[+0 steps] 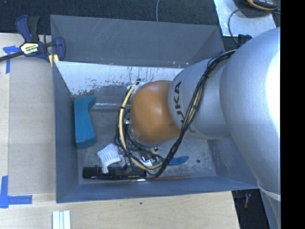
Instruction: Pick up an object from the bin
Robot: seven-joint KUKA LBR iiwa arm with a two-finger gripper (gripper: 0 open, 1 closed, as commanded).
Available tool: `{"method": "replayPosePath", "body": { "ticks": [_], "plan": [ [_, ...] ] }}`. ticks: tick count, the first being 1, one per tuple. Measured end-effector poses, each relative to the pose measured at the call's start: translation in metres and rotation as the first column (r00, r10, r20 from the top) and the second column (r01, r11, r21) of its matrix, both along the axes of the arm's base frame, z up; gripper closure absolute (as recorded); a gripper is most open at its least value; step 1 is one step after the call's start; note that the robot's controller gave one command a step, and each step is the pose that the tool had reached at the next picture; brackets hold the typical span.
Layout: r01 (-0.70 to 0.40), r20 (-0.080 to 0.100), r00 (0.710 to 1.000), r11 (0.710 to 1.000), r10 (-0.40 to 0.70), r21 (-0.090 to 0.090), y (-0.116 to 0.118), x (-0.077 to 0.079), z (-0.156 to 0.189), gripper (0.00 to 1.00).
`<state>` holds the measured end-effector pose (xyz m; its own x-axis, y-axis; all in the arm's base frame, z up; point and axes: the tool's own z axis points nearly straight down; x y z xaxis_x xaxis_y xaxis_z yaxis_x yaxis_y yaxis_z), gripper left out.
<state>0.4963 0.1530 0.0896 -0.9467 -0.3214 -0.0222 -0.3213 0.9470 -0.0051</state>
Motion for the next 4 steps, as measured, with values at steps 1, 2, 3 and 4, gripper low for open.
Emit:
{"method": "replayPosePath", "body": {
  "ticks": [1,2,3,4],
  "plan": [
    [0.147,-0.002,0.989,0.989,-0.147,0.001,-0.01,-0.01,-0.014,1.0],
    [0.008,-0.005,1.0,1.0,-0.008,-0.003,0.034,0.04,-0.012,1.0],
    [0.173,-0.004,0.985,0.985,-0.173,-0.003,0.036,0.03,-0.007,1.0],
    [0.016,-0.017,1.0,1.0,-0.017,-0.014,0.062,0.039,-0.009,1.0]
  ]
}}
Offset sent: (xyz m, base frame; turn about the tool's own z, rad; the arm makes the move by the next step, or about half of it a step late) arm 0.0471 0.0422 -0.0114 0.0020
